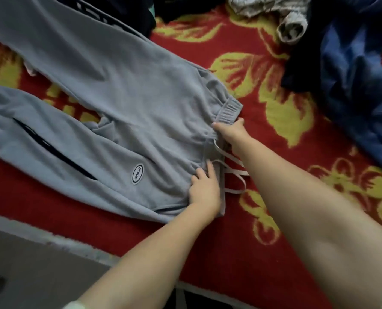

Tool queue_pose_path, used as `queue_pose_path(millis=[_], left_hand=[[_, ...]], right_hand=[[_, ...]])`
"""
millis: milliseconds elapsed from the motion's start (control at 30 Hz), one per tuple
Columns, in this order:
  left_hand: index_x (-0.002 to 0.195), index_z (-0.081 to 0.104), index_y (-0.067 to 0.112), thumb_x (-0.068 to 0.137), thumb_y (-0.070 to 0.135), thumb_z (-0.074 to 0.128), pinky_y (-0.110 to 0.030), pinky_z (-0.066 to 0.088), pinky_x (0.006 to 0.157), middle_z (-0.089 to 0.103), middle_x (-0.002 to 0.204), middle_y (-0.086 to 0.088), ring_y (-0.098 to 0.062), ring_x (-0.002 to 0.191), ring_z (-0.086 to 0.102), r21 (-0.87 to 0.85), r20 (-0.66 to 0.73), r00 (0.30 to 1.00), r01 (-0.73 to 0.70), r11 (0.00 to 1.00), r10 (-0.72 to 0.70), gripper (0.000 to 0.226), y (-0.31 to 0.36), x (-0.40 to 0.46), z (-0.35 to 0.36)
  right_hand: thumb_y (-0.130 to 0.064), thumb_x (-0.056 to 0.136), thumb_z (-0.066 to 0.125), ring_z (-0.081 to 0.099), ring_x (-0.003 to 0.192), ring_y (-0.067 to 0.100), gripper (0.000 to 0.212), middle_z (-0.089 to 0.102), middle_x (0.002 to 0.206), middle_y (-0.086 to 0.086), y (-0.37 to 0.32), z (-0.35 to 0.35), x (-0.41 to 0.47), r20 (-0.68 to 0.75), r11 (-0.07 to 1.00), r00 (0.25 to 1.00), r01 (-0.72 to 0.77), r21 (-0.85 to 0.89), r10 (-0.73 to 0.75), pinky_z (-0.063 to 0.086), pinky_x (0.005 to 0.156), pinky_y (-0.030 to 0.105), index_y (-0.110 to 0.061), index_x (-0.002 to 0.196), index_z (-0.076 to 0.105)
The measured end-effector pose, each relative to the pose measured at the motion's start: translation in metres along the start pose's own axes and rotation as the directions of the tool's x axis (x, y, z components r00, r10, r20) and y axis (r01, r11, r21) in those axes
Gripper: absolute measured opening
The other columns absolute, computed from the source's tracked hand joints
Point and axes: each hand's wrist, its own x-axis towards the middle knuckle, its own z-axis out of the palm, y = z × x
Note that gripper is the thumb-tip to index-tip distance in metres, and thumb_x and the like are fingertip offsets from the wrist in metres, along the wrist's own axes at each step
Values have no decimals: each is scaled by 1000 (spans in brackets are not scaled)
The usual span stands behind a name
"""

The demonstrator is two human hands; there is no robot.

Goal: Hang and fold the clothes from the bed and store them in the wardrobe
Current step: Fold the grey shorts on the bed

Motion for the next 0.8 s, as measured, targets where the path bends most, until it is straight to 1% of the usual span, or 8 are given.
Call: queue_pose_path(millis=[133,267,400,500,567,633,733,800], left_hand=[[152,-1,25,92,10,43,-45,42,84,35,135,-16,-41,108,53,-117,90,981,-161,980,172,76,-17,-34,-21],[152,-2,29,87,8,48,-40,39,78,36,140,-17,-44,109,53,-244,262,871,-357,902,415,85,17,-100,-23],[152,-9,26,89,23,56,-36,34,106,22,153,-15,-35,134,36,-562,339,705,-380,735,623,91,105,-143,-10],[153,-8,25,94,46,52,-33,26,110,12,157,-10,-28,141,28,-583,461,573,-380,718,678,87,143,-154,-3],[153,11,18,96,42,51,-34,29,109,25,152,-14,-29,136,35,-535,418,600,-444,718,682,74,134,-148,-3],[146,34,12,96,29,52,-31,37,101,48,138,-16,-29,124,49,-514,323,692,-445,733,646,56,99,-134,-8],[129,54,9,93,15,49,-26,39,85,62,118,-12,-25,107,57,-439,203,864,-340,832,461,37,0,-97,-25],[120,59,9,93,12,47,-27,40,78,64,112,-11,-25,101,59,-352,145,949,-214,911,279,30,-77,-73,-42]], right_hand=[[-9,84,62,55,100,18,46,56,110,2,15,-25,-37,44,987,988,153,-54,-150,44,88,29,-12,126,42],[-7,84,62,53,109,15,50,57,120,3,43,-106,-77,106,965,977,202,-170,-186,43,95,31,-11,130,43],[-2,85,65,54,102,17,42,60,120,16,75,-210,-102,-122,953,980,116,-280,-155,39,78,18,-1,124,48],[-18,88,64,54,114,35,46,55,127,22,96,-274,-106,-355,879,933,-113,-463,-67,42,89,35,-3,126,43],[-24,88,61,43,125,43,62,43,138,26,107,-281,-111,-461,743,886,-343,-575,52,37,99,48,-8,139,31],[-25,89,57,31,133,41,71,30,146,24,112,-259,-119,-434,646,897,-379,-663,81,31,105,50,-15,148,18],[-14,90,53,36,130,39,57,38,142,23,105,-187,-129,-167,671,983,-73,-738,-77,35,106,46,-10,144,34],[-9,91,51,47,123,35,41,50,133,20,95,-131,-138,20,687,987,124,-716,-157,39,102,41,-7,132,53]])
